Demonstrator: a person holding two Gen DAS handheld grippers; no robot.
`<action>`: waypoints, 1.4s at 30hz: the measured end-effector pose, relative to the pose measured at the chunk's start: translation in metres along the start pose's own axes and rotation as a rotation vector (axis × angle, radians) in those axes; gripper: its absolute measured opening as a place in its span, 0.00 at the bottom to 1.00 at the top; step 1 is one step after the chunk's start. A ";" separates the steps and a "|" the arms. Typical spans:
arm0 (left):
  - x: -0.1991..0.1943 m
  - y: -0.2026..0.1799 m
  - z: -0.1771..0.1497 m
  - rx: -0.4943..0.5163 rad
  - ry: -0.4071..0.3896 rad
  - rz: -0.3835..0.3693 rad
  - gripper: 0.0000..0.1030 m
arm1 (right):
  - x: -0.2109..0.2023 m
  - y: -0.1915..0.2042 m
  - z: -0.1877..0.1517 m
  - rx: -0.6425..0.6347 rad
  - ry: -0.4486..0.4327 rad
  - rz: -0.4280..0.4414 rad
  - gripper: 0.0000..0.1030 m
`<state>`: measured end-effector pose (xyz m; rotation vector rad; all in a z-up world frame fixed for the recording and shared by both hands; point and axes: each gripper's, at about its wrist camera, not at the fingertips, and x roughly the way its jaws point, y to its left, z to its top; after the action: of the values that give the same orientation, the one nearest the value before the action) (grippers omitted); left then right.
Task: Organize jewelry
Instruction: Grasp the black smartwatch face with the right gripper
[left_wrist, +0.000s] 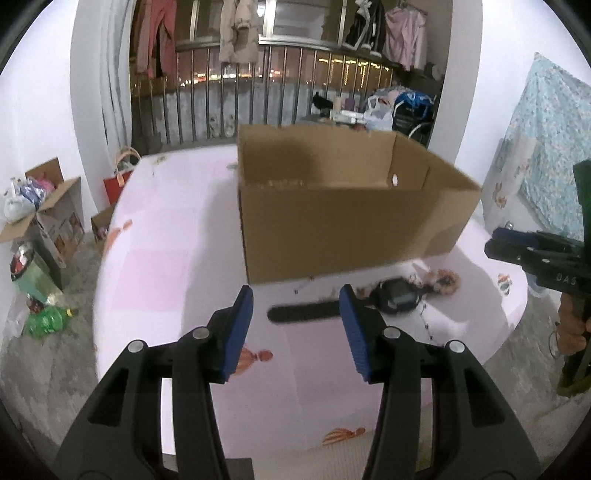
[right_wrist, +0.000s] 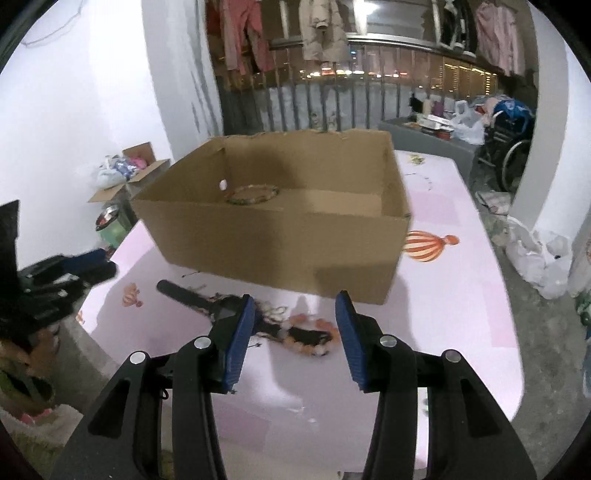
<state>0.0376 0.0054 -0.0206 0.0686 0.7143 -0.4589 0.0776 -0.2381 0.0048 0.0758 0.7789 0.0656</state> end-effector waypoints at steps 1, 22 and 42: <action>0.004 -0.001 -0.003 0.001 0.011 -0.002 0.45 | 0.002 0.003 -0.003 -0.009 0.005 0.007 0.44; 0.068 0.010 -0.008 -0.030 0.122 -0.018 0.48 | 0.061 0.051 -0.015 -0.142 0.091 0.082 0.44; 0.086 0.009 -0.009 -0.089 0.165 -0.055 0.52 | 0.079 0.050 -0.021 -0.137 0.148 0.085 0.43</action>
<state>0.0927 -0.0172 -0.0840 0.0033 0.8992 -0.4769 0.1174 -0.1805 -0.0606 -0.0269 0.9170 0.2068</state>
